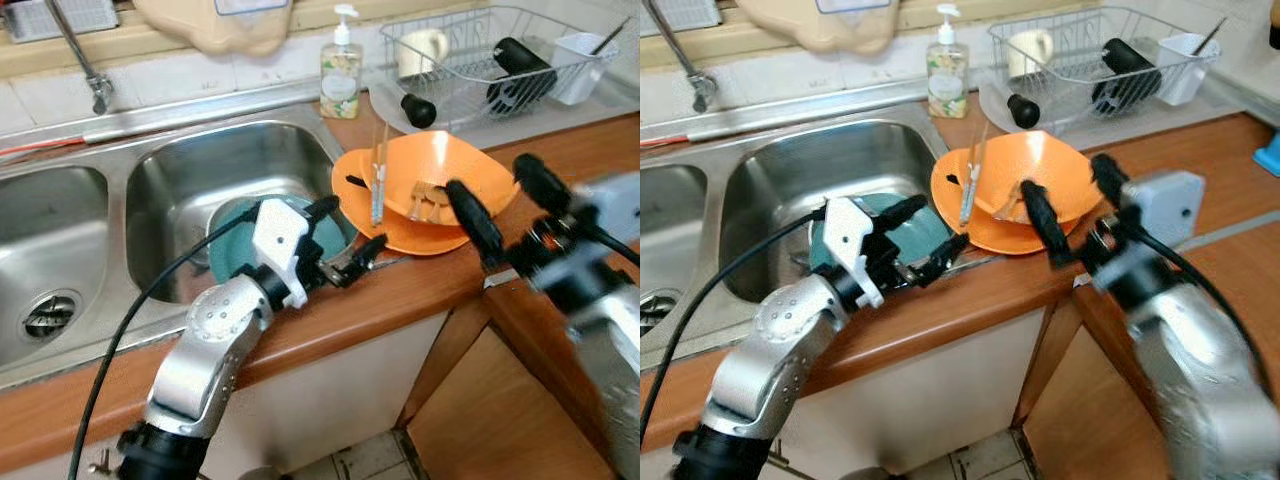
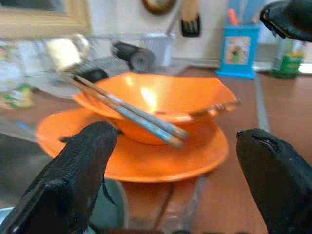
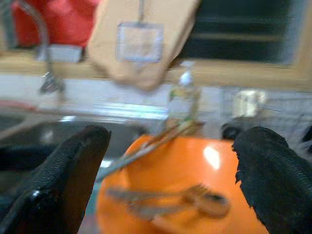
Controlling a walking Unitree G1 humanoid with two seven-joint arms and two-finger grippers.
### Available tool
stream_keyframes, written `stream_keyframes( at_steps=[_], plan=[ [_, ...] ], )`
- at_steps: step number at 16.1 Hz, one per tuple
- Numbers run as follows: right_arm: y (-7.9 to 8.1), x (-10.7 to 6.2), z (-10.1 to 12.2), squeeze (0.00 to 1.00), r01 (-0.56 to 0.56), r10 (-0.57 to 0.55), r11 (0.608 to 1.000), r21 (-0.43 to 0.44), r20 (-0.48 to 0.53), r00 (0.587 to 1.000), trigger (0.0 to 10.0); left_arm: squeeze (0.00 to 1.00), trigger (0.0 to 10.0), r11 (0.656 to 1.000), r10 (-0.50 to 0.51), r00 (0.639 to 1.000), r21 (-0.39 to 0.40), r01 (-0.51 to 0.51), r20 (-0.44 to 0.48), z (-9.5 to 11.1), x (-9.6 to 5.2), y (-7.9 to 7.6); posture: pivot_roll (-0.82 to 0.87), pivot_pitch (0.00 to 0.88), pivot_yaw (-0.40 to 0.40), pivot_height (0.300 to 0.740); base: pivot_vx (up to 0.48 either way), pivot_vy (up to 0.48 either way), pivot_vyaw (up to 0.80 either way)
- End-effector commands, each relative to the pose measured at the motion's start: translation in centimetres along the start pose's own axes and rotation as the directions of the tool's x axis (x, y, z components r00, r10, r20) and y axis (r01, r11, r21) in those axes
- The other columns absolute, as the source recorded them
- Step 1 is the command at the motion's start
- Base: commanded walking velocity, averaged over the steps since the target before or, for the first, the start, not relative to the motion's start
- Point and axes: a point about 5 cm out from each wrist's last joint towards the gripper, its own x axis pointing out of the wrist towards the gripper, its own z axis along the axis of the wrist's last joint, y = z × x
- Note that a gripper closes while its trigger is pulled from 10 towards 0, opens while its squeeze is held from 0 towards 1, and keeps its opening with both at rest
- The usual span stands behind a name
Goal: Kitchen organization
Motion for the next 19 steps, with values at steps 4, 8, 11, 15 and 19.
stream_keyframes(
  at_steps=[4, 8, 11, 15, 19],
  plan=[
    [0.2, -3.0, -0.1, 0.00, -0.230, 0.229, 0.973, 0.004, -0.130, 0.965, 10.0, 0.00, 10.0, 0.997, -0.075, 0.996, -0.022, 0.074, -0.047, -0.4, 1.3, -0.3, -0.07, 0.000, 0.080, 0.740, 0.000, 0.000, 0.00],
    [1.4, -4.1, -1.8, 0.00, -0.334, 0.326, 0.943, 0.015, -0.259, 0.909, 10.0, 0.00, 3.2, 0.999, -0.010, 0.999, -0.035, 0.009, -0.039, -0.6, 2.1, 0.4, -0.07, 0.000, 0.079, 0.740, 0.000, 0.000, 0.00],
    [2.3, -3.8, -2.6, 0.00, -0.353, 0.345, 0.935, 0.022, -0.279, 0.896, 10.0, 0.00, 0.0, 0.995, 0.053, 0.998, -0.080, -0.055, -0.030, -0.8, 2.8, 1.0, -0.06, 0.000, 0.082, 0.740, 0.000, 0.000, 0.00],
    [2.7, -3.5, -3.3, 0.00, -0.366, 0.354, 0.930, 0.013, -0.287, 0.890, 10.0, 0.00, 0.0, 0.993, 0.034, 0.999, -0.116, -0.035, -0.011, -0.6, 3.6, 0.9, -0.06, 0.000, 0.085, 0.740, 0.000, 0.000, 0.00],
    [2.5, -3.0, -3.2, 0.00, -0.345, 0.329, 0.938, -0.012, -0.275, 0.903, 10.0, 0.00, 0.0, 0.993, 0.028, 0.999, -0.114, -0.031, -0.028, -0.9, 4.0, 0.8, -0.06, 0.000, 0.086, 0.740, 0.000, 0.000, 0.00]
  ],
)
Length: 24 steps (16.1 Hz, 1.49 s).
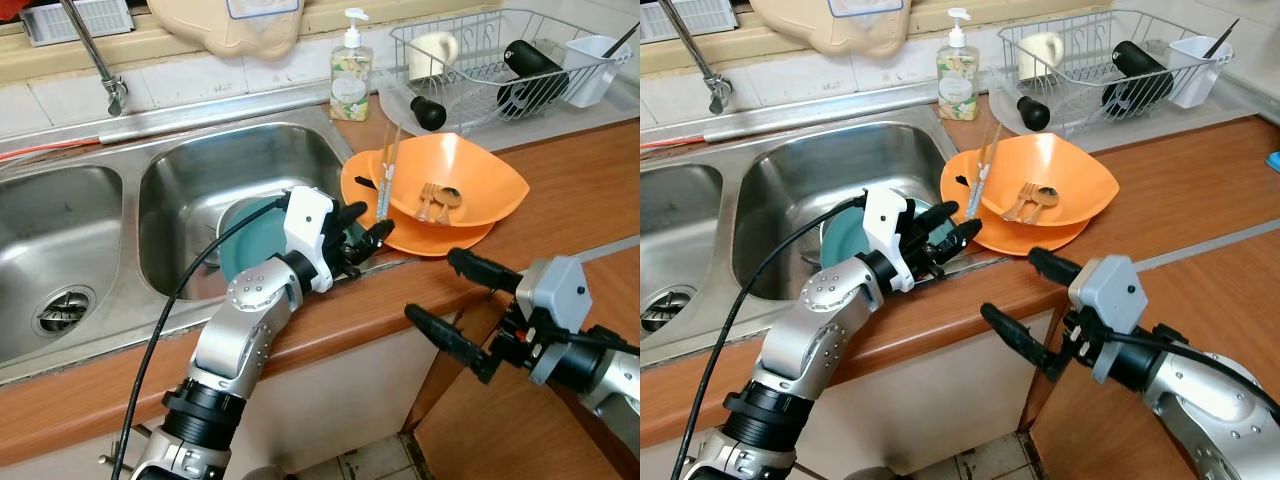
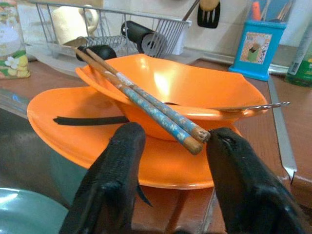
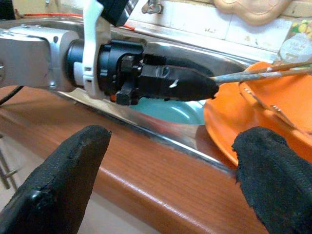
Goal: Kitchen organization
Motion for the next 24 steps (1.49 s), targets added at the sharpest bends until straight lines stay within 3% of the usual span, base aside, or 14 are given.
stream_keyframes(
  at_steps=[1, 13, 17, 18, 20, 24],
  plan=[
    [-0.2, 0.2, 0.0, 0.00, 0.008, -0.008, 1.000, -0.004, 0.005, 1.000, 10.0, 0.00, 0.0, 1.000, 0.003, 1.000, 0.029, -0.004, 0.005, 0.5, 0.4, 0.2, -0.06, 0.000, 0.085, 0.740, 0.000, 0.000, 0.00],
    [-0.4, 0.7, 0.1, 0.00, 0.016, -0.016, 0.999, -0.034, 0.000, 1.000, 10.0, 0.00, 0.0, 0.996, 0.078, 0.996, 0.034, -0.079, 0.033, 0.9, 0.6, 1.4, -0.06, 0.000, 0.082, 0.740, 0.000, 0.000, 0.00],
    [-0.5, 0.9, 0.1, 0.00, 0.016, -0.016, 0.999, -0.042, 0.001, 1.000, 10.0, 0.00, 0.0, 0.994, 0.104, 0.991, 0.030, -0.107, 0.086, 1.7, 0.3, 1.8, -0.06, 0.000, 0.082, 0.740, 0.000, 0.000, 0.00],
    [-0.5, 1.1, 0.2, 0.00, 0.018, -0.018, 0.999, -0.045, 0.007, 1.000, 10.0, 0.00, 0.0, 0.989, 0.144, 0.982, 0.027, -0.148, 0.122, 2.3, -0.4, 2.4, -0.06, 0.000, 0.084, 0.740, 0.000, 0.000, 0.00],
    [-0.3, 1.6, 0.4, 0.00, 0.018, -0.017, 0.999, -0.040, 0.022, 1.000, 10.0, 0.00, 0.0, 0.950, 0.299, 0.939, 0.043, -0.310, 0.169, 3.2, -3.5, 4.8, -0.06, 0.000, 0.084, 0.740, 0.000, 0.000, 0.00],
    [-0.2, 2.3, 0.2, 0.00, 0.015, -0.014, 0.999, -0.029, 0.020, 1.000, 10.0, 0.00, 0.0, 0.889, 0.430, 0.893, 0.111, -0.444, 0.128, 2.9, -8.1, 7.0, -0.05, 0.000, 0.078, 0.740, 0.000, 0.000, 0.00]
  ],
)
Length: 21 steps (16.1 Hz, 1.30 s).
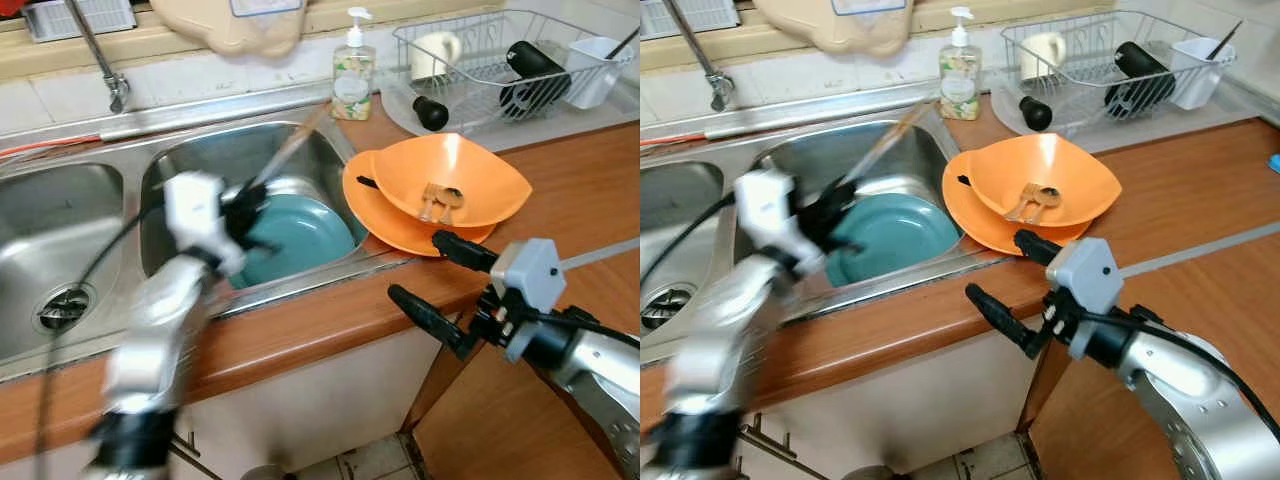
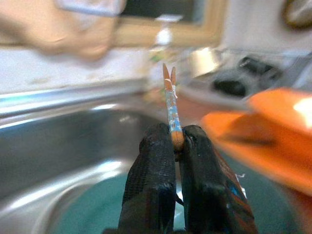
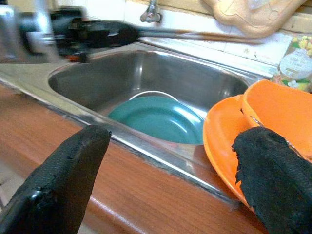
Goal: Kitchen organization
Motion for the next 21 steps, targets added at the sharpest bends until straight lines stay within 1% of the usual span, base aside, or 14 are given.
stream_keyframes(
  at_steps=[1, 4, 5, 6, 7, 10, 11, 12, 13, 14, 15, 17, 19, 21],
  plan=[
    [-0.1, 0.4, -0.2, 0.00, 0.013, -0.013, 1.000, 0.003, -0.017, 1.000, 10.0, 0.00, 0.0, 0.997, 0.041, 0.998, 0.065, -0.039, -0.043, 0.1, -0.7, 0.9, -0.03, 0.000, 0.062, 0.740, 0.000, 0.000, 0.00],
    [-0.1, 0.9, -0.3, 0.00, 0.016, -0.016, 1.000, 0.005, -0.012, 1.000, 10.0, 0.00, 0.0, 0.990, 0.053, 0.987, 0.139, -0.032, -0.152, -1.1, -1.3, 1.3, -0.03, 0.000, 0.058, 0.740, 0.000, 0.000, 0.00],
    [0.0, 1.1, -0.3, 0.00, 0.017, -0.017, 1.000, 0.004, -0.011, 1.000, 10.0, 0.00, 4.4, 0.988, 0.045, 0.980, 0.157, -0.015, -0.194, -1.7, -1.2, 1.2, -0.02, 0.000, 0.055, 0.740, 0.000, 0.000, 0.00],
    [-0.1, 1.3, -0.1, 0.00, 0.026, -0.026, 1.000, 0.005, 0.001, 1.000, 10.0, 0.00, 10.0, 0.980, 0.056, 0.971, 0.199, -0.009, -0.234, -2.6, -0.8, 1.3, -0.02, 0.000, 0.055, 0.740, 0.000, 0.000, 0.00],
    [-0.1, 1.6, 0.0, 0.00, 0.039, -0.039, 0.999, 0.004, 0.011, 0.999, 10.0, 1.00, 10.0, 0.973, 0.074, 0.969, 0.229, -0.018, -0.237, -3.0, -0.2, 1.6, -0.03, 0.000, 0.061, 0.740, 0.000, 0.000, 0.00],
    [-0.4, 1.5, 1.0, 0.00, 0.103, -0.105, 0.994, 0.037, 0.060, 0.993, 10.0, 1.00, 10.0, 0.976, 0.074, 0.983, 0.216, -0.036, -0.168, -1.6, 0.8, 1.5, -0.04, 0.000, 0.077, 0.740, 0.000, 0.000, 0.00],
    [-0.7, 1.4, 1.6, 0.38, 0.141, -0.148, 0.988, 0.070, 0.105, 0.983, 10.0, 1.00, 10.0, 0.974, 0.079, 0.984, 0.225, -0.042, -0.159, -1.6, 0.8, 1.6, -0.05, 0.000, 0.080, 0.740, 0.000, 0.000, 0.00],
    [-1.0, 1.3, 2.0, 0.89, 0.171, -0.183, 0.981, 0.090, 0.135, 0.974, 10.0, 1.00, 10.0, 0.972, 0.083, 0.985, 0.230, -0.047, -0.149, -1.5, 0.7, 1.6, -0.05, 0.000, 0.082, 0.740, 0.000, 0.000, 0.00],
    [-1.7, 1.2, 2.8, 1.00, 0.207, -0.232, 0.968, 0.143, 0.185, 0.955, 10.0, 1.00, 10.0, 0.975, 0.073, 0.992, 0.218, -0.048, -0.107, -1.1, 0.6, 1.4, -0.05, 0.000, 0.086, 0.740, 0.000, 0.000, 0.00],
    [-2.3, 1.1, 3.2, 1.00, 0.251, -0.278, 0.956, 0.151, 0.204, 0.939, 10.0, 0.00, 10.0, 0.981, 0.051, 0.996, 0.191, -0.036, -0.071, -0.7, 0.5, 1.0, -0.06, 0.000, 0.086, 0.740, 0.000, 0.000, 0.00],
    [-3.3, 0.8, 3.6, 1.00, 0.352, -0.372, 0.928, 0.127, 0.213, 0.903, 10.0, 0.00, 10.0, 0.988, -0.005, 0.999, 0.155, 0.011, -0.035, 0.0, 0.4, 0.2, -0.06, 0.000, 0.082, 0.740, 0.000, 0.000, 0.00],
    [-4.6, 0.1, 3.5, 1.00, 0.446, -0.470, 0.881, 0.158, 0.194, 0.861, 10.0, 0.00, 10.0, 0.988, -0.099, 0.995, 0.118, 0.099, -0.004, 0.6, -0.1, -1.0, -0.06, 0.000, 0.079, 0.740, 0.000, 0.000, 0.00],
    [-4.9, -0.4, 3.0, 1.00, 0.466, -0.487, 0.872, 0.150, 0.160, 0.859, 10.0, 0.00, 10.0, 0.977, -0.182, 0.983, 0.111, 0.182, -0.008, 0.6, -0.6, -2.1, -0.06, 0.000, 0.075, 0.740, 0.000, 0.000, 0.00],
    [-4.4, -0.3, 2.5, 1.00, 0.438, -0.456, 0.887, 0.148, 0.123, 0.881, 10.0, 0.00, 10.0, 0.962, -0.260, 0.965, 0.077, 0.260, -0.008, 0.6, -1.2, -3.3, -0.06, 0.000, 0.070, 0.740, 0.000, 0.000, 0.00]
  ],
)
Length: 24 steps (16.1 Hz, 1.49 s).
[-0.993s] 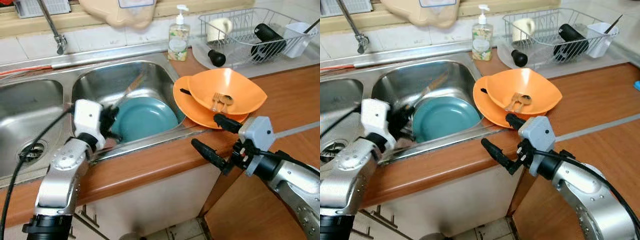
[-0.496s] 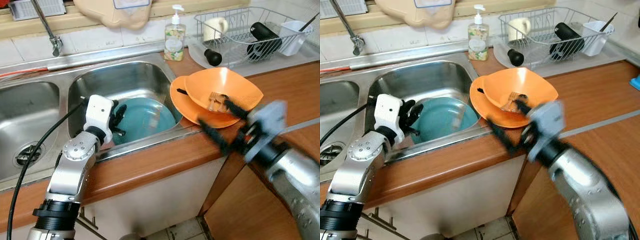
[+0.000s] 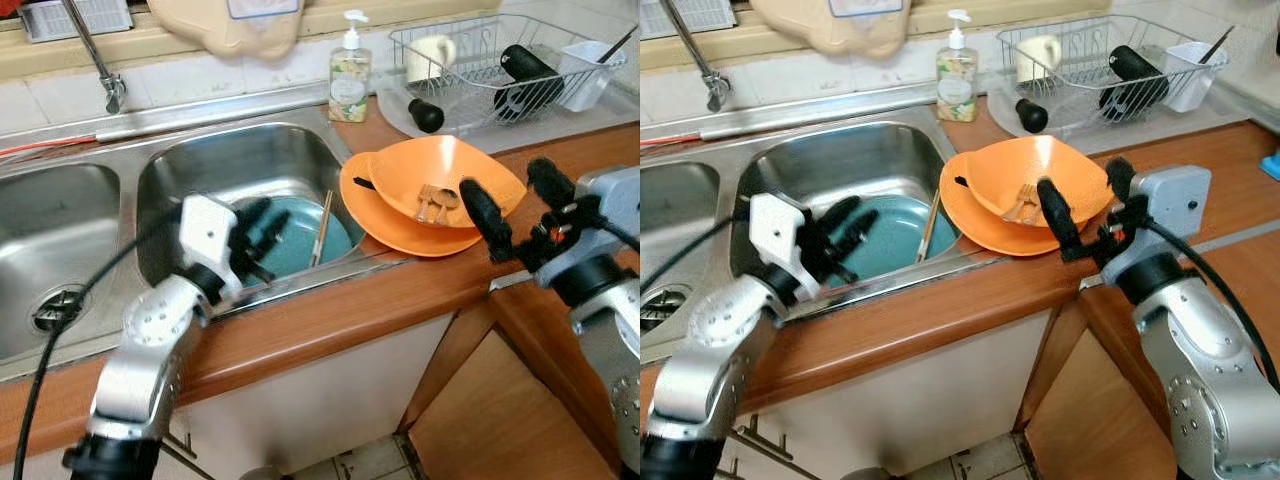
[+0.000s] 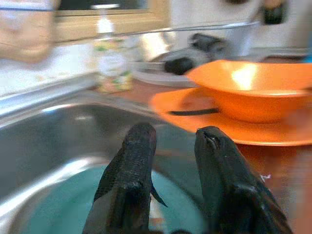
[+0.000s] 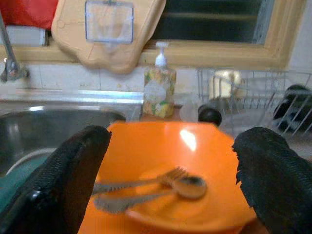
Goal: Kitchen organization
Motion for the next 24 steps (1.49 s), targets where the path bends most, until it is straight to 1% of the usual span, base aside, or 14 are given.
stream_keyframes(
  at_steps=[1, 3, 4, 5, 6, 7, 12, 13, 17, 18, 19, 20, 21, 24],
  plan=[
    [0.7, 0.0, -0.5, 1.00, -0.050, 0.050, 0.999, -0.003, -0.035, 0.998, 10.0, 0.00, 10.0, 0.998, -0.070, 0.998, -0.009, 0.070, 0.004, 0.4, -0.2, -1.0, -0.05, 0.000, 0.064, 0.740, 0.000, 0.000, 0.00],
    [1.2, 0.1, -1.2, 1.00, -0.073, 0.070, 0.997, -0.036, -0.091, 0.993, 10.0, 0.00, 10.0, 0.991, -0.129, 0.991, -0.026, 0.129, -0.020, 0.2, -0.8, -1.9, -0.05, 0.000, 0.061, 0.740, 0.000, 0.000, 0.00],
    [1.4, 0.3, -1.5, 0.89, -0.079, 0.073, 0.996, -0.051, -0.117, 0.990, 10.0, 0.00, 10.0, 0.988, -0.153, 0.988, -0.028, 0.152, -0.035, 0.0, -1.0, -2.2, -0.05, 0.000, 0.059, 0.740, 0.000, 0.000, 0.00],
    [1.4, 0.4, -1.6, 0.46, -0.071, 0.065, 0.996, -0.049, -0.120, 0.991, 10.0, 0.00, 10.0, 0.988, -0.153, 0.987, -0.025, 0.153, -0.037, -0.1, -1.1, -2.2, -0.05, 0.000, 0.060, 0.740, 0.000, 0.000, 0.00],
    [1.2, 0.5, -1.8, 0.15, -0.048, 0.042, 0.998, -0.045, -0.123, 0.991, 10.0, 0.00, 10.0, 0.988, -0.152, 0.988, -0.024, 0.151, -0.040, -0.3, -1.0, -2.2, -0.05, 0.000, 0.062, 0.740, 0.000, 0.000, 0.00],
    [1.1, 0.5, -1.9, 0.00, -0.019, 0.014, 0.999, -0.039, -0.133, 0.991, 10.0, 0.00, 10.0, 0.988, -0.152, 0.987, -0.021, 0.151, -0.045, -0.3, -0.9, -2.2, -0.05, 0.000, 0.063, 0.740, 0.000, 0.000, 0.00],
    [0.1, 0.3, -2.5, 0.00, 0.074, -0.080, 0.996, -0.040, -0.171, 0.982, 10.0, 0.00, 10.0, 0.988, -0.156, 0.987, -0.020, 0.155, -0.047, 0.2, -1.2, -2.0, -0.04, 0.000, 0.068, 0.740, 0.000, 0.000, 0.00],
    [-0.6, -0.2, -2.8, 0.00, 0.137, -0.144, 0.989, -0.052, -0.185, 0.972, 10.0, 0.00, 10.0, 0.988, -0.153, 0.987, -0.027, 0.152, -0.052, -0.2, -1.3, -2.2, -0.05, 0.000, 0.075, 0.740, 0.000, 0.000, 0.00],
    [-1.0, -0.7, -2.4, 0.00, 0.176, -0.176, 0.984, -0.019, -0.156, 0.972, 10.0, 0.00, 10.0, 0.983, -0.183, 0.982, -0.032, 0.181, -0.042, 0.0, -0.6, -2.7, -0.05, 0.000, 0.083, 0.740, 0.000, 0.000, 0.00],
    [-0.9, -0.7, -2.5, 0.00, 0.166, -0.167, 0.986, -0.019, -0.164, 0.972, 8.0, 0.00, 10.0, 0.983, -0.183, 0.982, -0.032, 0.182, -0.040, 0.1, -0.6, -2.8, -0.05, 0.000, 0.082, 0.740, 0.000, 0.000, 0.00],
    [-0.7, -0.6, -2.7, 0.00, 0.155, -0.156, 0.988, -0.019, -0.172, 0.973, 3.1, 0.00, 10.0, 0.983, -0.183, 0.982, -0.033, 0.182, -0.040, 0.1, -0.7, -2.8, -0.05, 0.000, 0.081, 0.740, 0.000, 0.000, 0.00],
    [-0.6, -0.6, -2.8, 0.00, 0.152, -0.153, 0.988, -0.018, -0.177, 0.972, 0.9, 0.00, 10.0, 0.983, -0.183, 0.982, -0.035, 0.181, -0.042, 0.1, -0.8, -2.8, -0.05, 0.000, 0.081, 0.740, 0.000, 0.000, 0.00],
    [-0.5, -0.6, -2.8, 0.00, 0.150, -0.151, 0.989, -0.016, -0.177, 0.973, 0.0, 0.00, 10.0, 0.983, -0.182, 0.982, -0.038, 0.181, -0.045, 0.0, -0.9, -2.8, -0.05, 0.000, 0.081, 0.740, 0.000, 0.000, 0.00],
    [-0.4, -0.4, -2.7, 0.00, 0.123, -0.119, 0.992, 0.016, -0.158, 0.980, 0.0, 0.00, 10.0, 0.981, -0.188, 0.981, -0.054, 0.185, -0.039, 0.0, -0.7, -3.2, -0.05, 0.000, 0.079, 0.740, 0.000, 0.000, 0.00]
  ],
)
